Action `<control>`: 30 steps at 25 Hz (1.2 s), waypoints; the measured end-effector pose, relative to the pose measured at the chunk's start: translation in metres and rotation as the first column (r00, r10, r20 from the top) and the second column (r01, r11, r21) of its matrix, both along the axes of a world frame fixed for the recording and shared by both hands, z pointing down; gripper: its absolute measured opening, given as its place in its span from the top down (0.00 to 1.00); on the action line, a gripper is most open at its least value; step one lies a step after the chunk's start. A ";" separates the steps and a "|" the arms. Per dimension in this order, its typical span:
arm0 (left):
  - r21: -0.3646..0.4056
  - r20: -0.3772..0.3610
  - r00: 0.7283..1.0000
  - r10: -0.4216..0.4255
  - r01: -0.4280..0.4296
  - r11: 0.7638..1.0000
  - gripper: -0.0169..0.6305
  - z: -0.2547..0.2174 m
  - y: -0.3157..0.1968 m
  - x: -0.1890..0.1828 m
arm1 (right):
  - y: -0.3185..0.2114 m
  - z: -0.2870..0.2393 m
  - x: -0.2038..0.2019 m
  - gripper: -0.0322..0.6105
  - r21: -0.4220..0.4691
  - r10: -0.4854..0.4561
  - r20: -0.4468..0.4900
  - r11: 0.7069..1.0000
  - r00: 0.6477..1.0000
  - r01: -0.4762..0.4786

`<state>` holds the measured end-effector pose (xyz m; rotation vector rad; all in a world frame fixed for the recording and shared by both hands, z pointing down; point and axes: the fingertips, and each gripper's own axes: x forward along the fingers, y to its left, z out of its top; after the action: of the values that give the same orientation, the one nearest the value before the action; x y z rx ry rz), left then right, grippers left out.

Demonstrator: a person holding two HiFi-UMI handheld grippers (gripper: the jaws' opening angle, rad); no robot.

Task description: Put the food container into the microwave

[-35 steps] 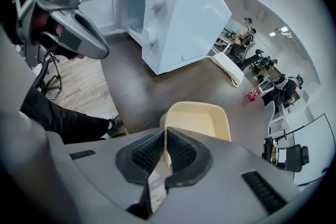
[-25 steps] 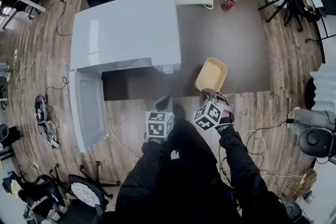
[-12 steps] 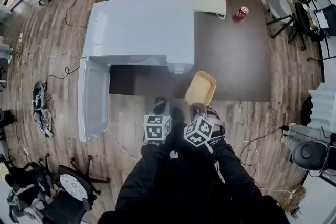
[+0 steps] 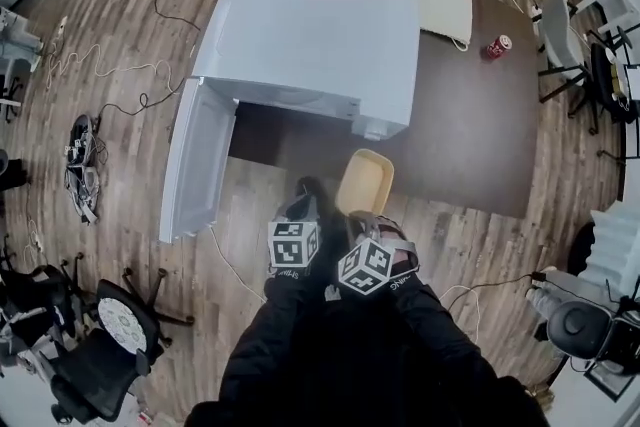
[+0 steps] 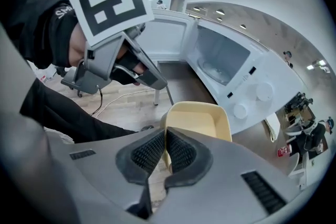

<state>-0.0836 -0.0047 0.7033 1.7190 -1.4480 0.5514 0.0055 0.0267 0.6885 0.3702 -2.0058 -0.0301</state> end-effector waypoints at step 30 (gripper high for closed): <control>0.001 0.007 0.983 -0.183 0.183 0.983 0.92 0.002 -0.057 -0.139 | -0.130 -0.021 -0.173 0.90 0.207 -0.299 -0.009 0.933 0.954 0.294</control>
<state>-0.2224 -0.0621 0.7049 1.5656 -1.5918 0.4585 -0.1677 -0.1032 0.6678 0.1946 -2.0711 -0.4294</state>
